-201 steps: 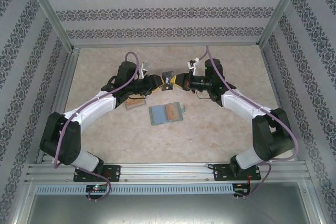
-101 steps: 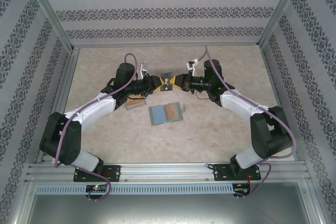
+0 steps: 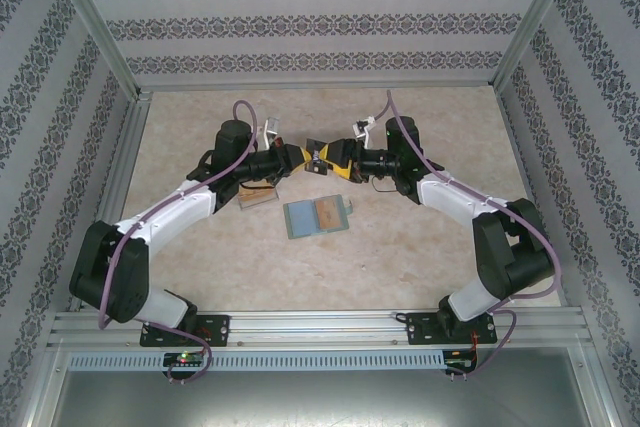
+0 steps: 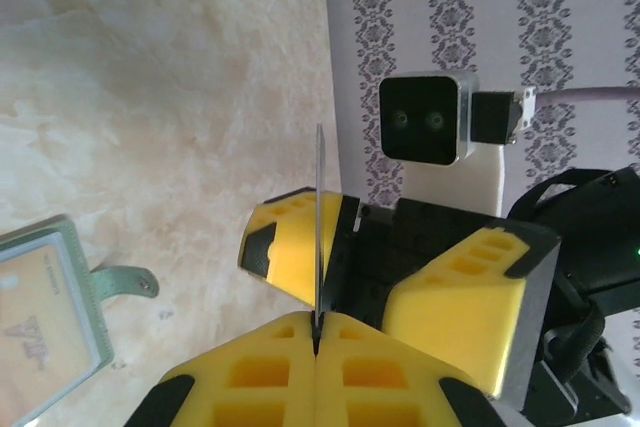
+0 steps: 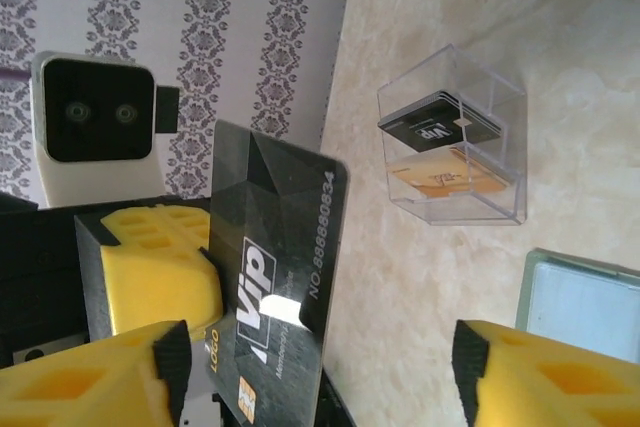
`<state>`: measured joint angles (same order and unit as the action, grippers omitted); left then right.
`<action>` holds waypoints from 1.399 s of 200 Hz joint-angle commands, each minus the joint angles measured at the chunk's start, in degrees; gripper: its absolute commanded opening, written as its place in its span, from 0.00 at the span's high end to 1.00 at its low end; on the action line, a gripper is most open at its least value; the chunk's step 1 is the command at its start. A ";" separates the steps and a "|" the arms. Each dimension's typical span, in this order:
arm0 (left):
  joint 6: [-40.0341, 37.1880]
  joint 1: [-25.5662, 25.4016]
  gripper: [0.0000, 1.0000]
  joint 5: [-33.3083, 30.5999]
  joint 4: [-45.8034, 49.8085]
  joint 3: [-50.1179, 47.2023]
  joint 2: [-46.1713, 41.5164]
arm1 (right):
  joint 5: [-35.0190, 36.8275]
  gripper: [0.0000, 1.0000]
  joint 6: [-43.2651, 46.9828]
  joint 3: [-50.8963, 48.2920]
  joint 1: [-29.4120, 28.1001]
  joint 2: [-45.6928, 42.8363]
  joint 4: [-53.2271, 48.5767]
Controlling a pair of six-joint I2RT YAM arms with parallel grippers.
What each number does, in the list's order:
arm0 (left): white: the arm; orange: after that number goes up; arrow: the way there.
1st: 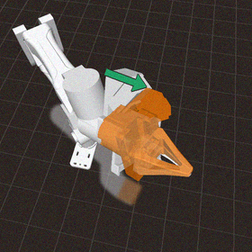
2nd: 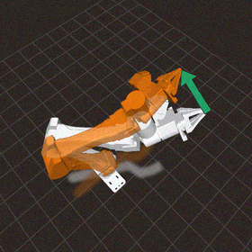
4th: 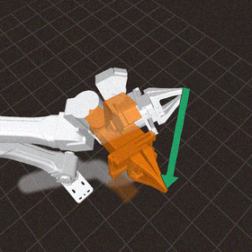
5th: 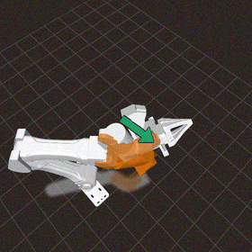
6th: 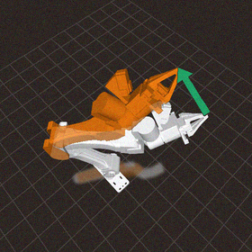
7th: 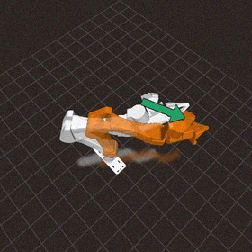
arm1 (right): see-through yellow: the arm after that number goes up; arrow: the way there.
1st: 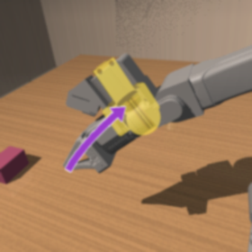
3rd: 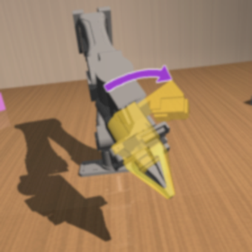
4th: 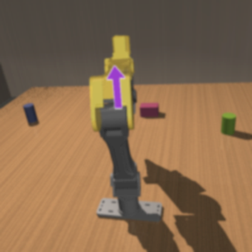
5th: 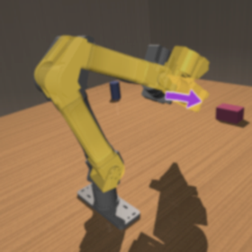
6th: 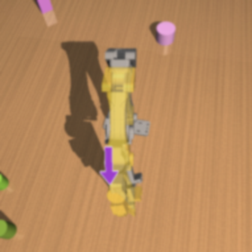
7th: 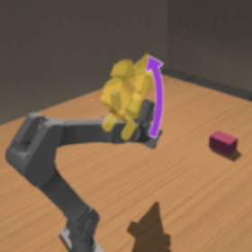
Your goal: Take the credit cards out of the card holder
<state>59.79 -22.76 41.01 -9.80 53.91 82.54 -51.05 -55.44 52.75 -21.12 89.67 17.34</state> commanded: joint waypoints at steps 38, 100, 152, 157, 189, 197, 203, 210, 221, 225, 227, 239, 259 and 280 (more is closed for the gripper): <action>-26.28 0.96 1.00 -15.12 35.27 10.02 -5.86 | 7.46 0.02 7.41 -1.77 0.32 -3.10 -8.80; -56.91 0.87 1.00 -32.14 38.51 7.43 -12.44 | 11.90 0.02 11.51 -1.09 -0.63 -5.70 -12.76; -87.65 0.84 1.00 -33.74 30.58 -0.21 -17.12 | 13.49 0.02 14.00 0.13 -1.38 -6.27 -15.53; -89.68 0.86 1.00 -34.50 31.05 0.15 -16.53 | 13.52 0.02 14.05 0.17 -1.38 -6.26 -15.53; -100.27 0.88 1.00 -37.82 32.41 1.45 -12.10 | 13.69 0.02 14.19 0.37 -1.46 -5.95 -15.65; -101.71 0.88 1.00 -38.79 31.31 1.42 -11.15 | 13.69 0.02 14.26 0.58 -1.46 -5.86 -15.83; -102.81 0.93 1.00 -39.33 30.72 1.57 -10.35 | 13.74 0.02 14.37 0.64 -1.38 -5.81 -15.87; -104.12 0.91 1.00 -40.01 30.26 1.98 -9.22 | 13.69 0.02 14.39 0.66 -1.38 -5.67 -15.91; -106.15 0.89 1.00 -41.21 30.02 2.81 -7.11 | 13.69 0.02 14.48 0.83 -1.38 -5.42 -16.06; -106.83 0.96 1.00 -41.50 30.02 3.14 -6.28 | 13.65 0.02 14.48 0.82 -1.38 -5.33 -16.11; -107.08 1.03 1.00 -41.66 30.00 3.29 -6.02 | 13.68 0.02 14.48 0.89 -1.38 -5.37 -16.18; -108.37 1.38 1.00 -41.81 29.37 3.84 -4.36 | 13.56 0.02 14.51 0.95 -1.29 -5.17 -16.20; -108.51 2.53 1.00 -40.97 27.56 3.96 -2.23 | 13.25 0.02 14.48 1.17 -1.30 -4.78 -16.37; -108.89 3.40 1.00 -40.32 27.55 4.62 -0.23 | 13.06 0.02 14.68 1.21 -1.20 -4.67 -16.63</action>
<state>-45.65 -20.82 0.80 20.08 56.38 80.60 -38.15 -41.98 52.03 -22.00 84.88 1.39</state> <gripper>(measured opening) 0.053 0.982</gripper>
